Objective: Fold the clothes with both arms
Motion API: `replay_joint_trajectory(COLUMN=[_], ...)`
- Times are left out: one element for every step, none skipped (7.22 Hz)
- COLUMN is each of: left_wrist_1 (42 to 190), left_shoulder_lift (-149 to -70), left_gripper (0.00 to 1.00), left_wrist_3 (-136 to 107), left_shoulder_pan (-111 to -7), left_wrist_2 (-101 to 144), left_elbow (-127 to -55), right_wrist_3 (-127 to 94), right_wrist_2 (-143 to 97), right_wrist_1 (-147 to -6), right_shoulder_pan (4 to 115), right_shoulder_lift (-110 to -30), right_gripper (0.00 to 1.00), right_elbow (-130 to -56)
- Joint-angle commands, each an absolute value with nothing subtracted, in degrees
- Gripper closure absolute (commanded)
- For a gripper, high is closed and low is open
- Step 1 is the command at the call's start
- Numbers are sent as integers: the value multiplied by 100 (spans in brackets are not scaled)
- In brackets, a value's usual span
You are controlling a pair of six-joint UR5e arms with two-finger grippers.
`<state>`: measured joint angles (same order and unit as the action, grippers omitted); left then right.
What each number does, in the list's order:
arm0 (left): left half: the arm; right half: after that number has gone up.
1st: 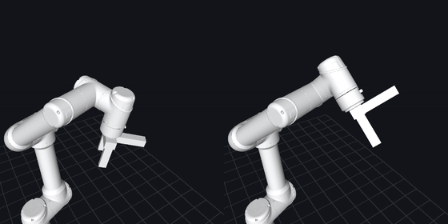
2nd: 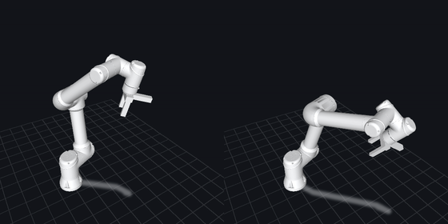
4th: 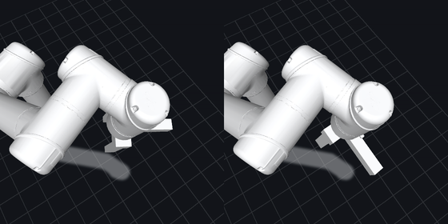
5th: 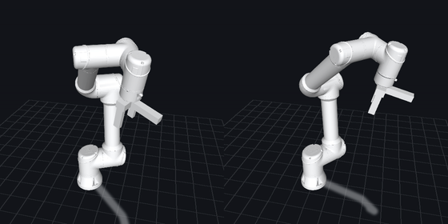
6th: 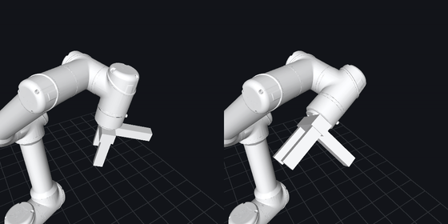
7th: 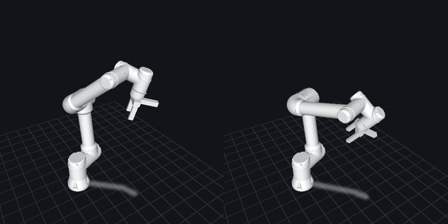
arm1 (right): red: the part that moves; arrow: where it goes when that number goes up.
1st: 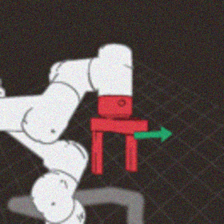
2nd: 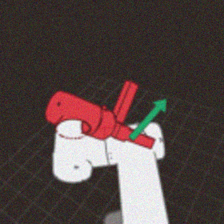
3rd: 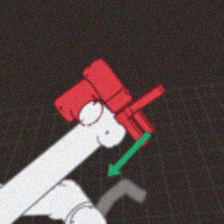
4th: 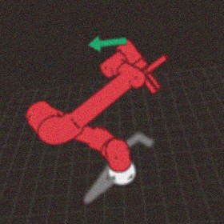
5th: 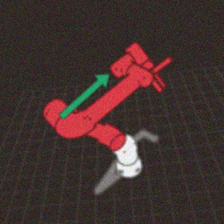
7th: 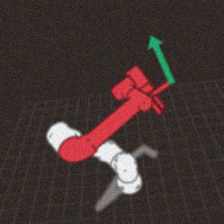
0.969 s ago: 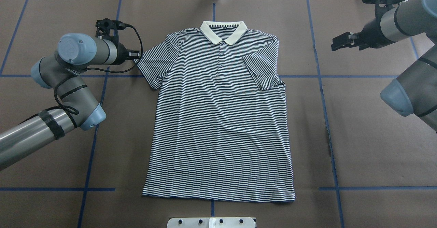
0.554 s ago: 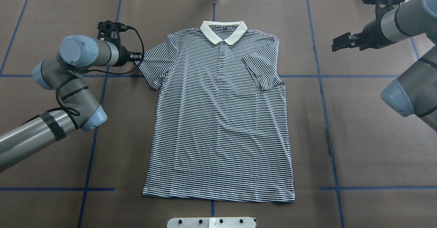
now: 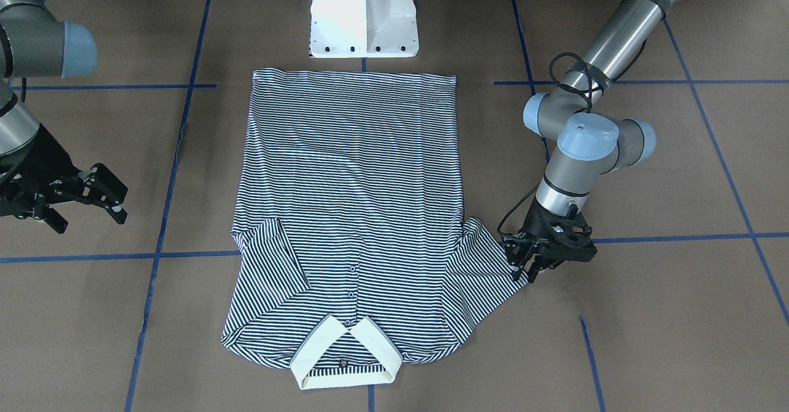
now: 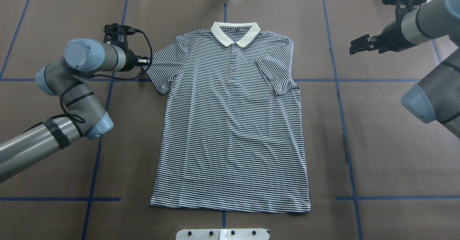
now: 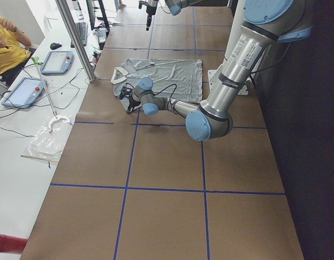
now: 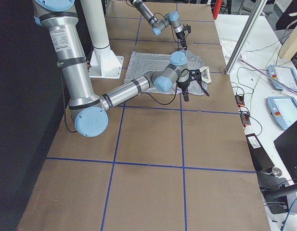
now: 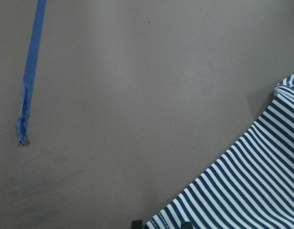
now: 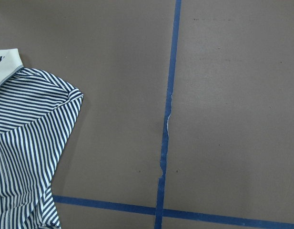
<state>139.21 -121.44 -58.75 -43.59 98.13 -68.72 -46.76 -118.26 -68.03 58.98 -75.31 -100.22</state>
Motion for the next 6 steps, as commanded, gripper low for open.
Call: replay_joint_trajectory(left_wrist_1=[13896, 13565, 12813, 12005, 11379, 10912], left_shoulder_lift=[-12155, -12164, -12260, -12470, -12863, -13233], left_gripper=[100, 100, 100, 100, 100, 100], left_wrist_3=[-5871, -5862, -5871, -5915, -5967, -6385], left_shoulder_pan=[-4359, -4359, -4359, -4359, -4246, -4141], left_wrist_2=[9826, 9835, 9835, 9835, 9826, 9809], left_elbow=[-7065, -7354, -7826, -8153, -8139, -8043], right_wrist_3=[-4676, -4676, -4684, -4685, -4693, -4702], right_wrist_2=[-11821, -11821, -11821, -11821, -11821, -11813], right_wrist_1=[-6803, -6803, -6803, -6803, -6811, -6812], right_shoulder_pan=[5897, 5897, 5897, 5897, 5897, 5897], right_shoulder_lift=[-7532, -7532, -7532, -7532, -7524, -7523], right_gripper=[0, 0, 0, 0, 0, 0], right_elbow=[-10028, -10028, -10037, -10037, -10028, -10037])
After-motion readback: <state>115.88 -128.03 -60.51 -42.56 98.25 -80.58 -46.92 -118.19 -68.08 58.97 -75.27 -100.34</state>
